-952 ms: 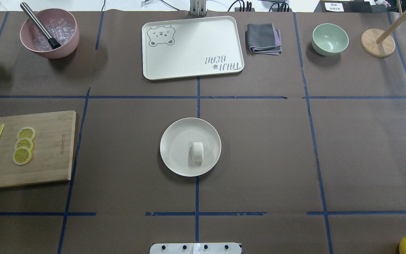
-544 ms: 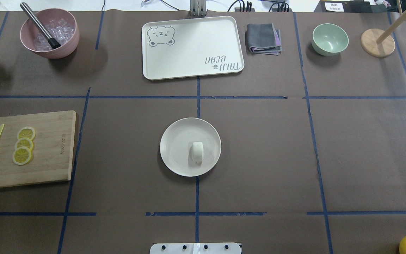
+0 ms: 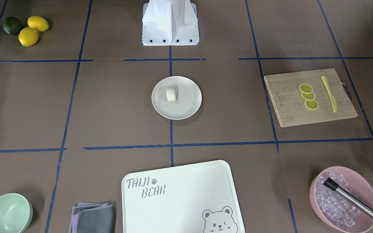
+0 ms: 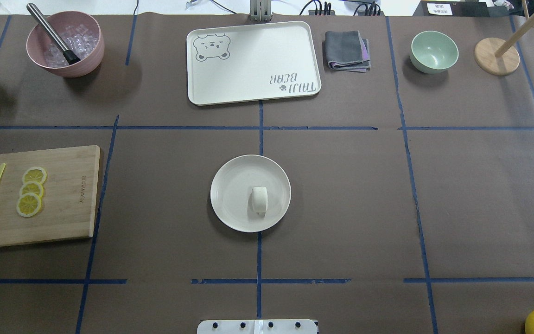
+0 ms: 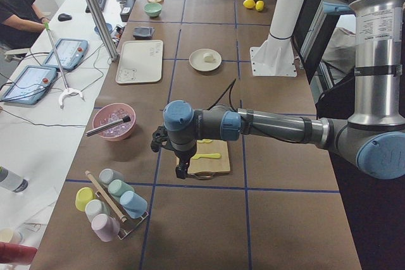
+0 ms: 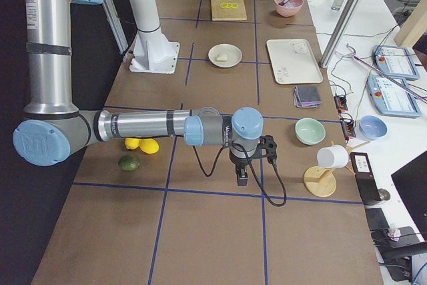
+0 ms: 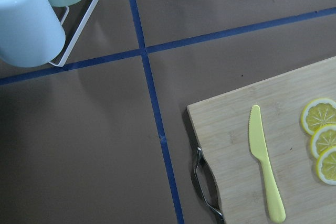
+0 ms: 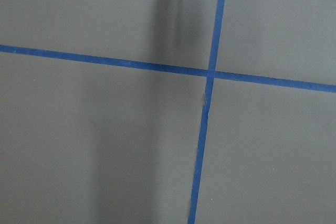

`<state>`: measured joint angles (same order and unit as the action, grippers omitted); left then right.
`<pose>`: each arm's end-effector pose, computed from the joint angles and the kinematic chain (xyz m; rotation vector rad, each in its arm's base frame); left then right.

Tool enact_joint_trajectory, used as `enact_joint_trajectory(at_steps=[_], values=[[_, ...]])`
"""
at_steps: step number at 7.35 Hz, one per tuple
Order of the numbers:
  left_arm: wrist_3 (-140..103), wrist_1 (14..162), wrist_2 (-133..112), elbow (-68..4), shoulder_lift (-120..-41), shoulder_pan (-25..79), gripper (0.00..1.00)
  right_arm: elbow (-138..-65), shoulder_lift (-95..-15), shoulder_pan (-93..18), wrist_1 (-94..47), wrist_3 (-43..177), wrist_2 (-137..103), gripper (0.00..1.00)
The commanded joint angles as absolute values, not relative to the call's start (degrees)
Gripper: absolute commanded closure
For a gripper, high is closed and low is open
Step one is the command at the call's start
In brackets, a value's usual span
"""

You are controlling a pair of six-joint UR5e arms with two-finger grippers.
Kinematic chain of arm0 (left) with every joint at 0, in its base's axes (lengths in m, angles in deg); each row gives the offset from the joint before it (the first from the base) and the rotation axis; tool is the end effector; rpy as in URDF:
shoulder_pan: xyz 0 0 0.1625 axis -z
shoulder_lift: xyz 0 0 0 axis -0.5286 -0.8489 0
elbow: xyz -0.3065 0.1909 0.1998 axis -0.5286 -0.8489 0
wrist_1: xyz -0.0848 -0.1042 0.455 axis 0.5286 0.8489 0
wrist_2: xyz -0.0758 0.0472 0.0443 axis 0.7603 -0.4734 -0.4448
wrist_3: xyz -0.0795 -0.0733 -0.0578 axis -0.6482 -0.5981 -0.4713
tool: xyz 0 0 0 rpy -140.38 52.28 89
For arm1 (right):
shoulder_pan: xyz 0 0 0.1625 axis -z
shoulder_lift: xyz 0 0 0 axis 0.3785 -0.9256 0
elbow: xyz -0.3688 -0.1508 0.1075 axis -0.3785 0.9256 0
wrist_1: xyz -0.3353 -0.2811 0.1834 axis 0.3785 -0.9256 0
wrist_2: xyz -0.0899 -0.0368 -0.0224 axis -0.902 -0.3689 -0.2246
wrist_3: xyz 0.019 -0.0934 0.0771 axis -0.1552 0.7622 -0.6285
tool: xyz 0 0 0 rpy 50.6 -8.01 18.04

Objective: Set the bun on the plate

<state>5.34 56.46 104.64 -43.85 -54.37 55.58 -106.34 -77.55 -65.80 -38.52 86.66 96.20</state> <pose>-0.0222 -0.5076 0.6067 0.0667 0.8086 0.2036 0.0261 -0.5400 0.6135 0.0618 -0.8087 -0.1067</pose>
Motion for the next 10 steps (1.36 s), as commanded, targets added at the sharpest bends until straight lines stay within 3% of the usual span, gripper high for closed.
enact_joint_trajectory(at_steps=[1, 10], values=[[5.63, 56.63, 104.83, -44.08, -53.49, 55.71, 0.00, -106.38, -77.62, -65.82, -38.48, 86.62, 95.98, 0.00], [5.46, 55.84, 105.01, -44.70, -52.26, 55.72, 0.00, -103.66, -78.24, -65.74, -38.31, 88.12, 95.01, 0.00]])
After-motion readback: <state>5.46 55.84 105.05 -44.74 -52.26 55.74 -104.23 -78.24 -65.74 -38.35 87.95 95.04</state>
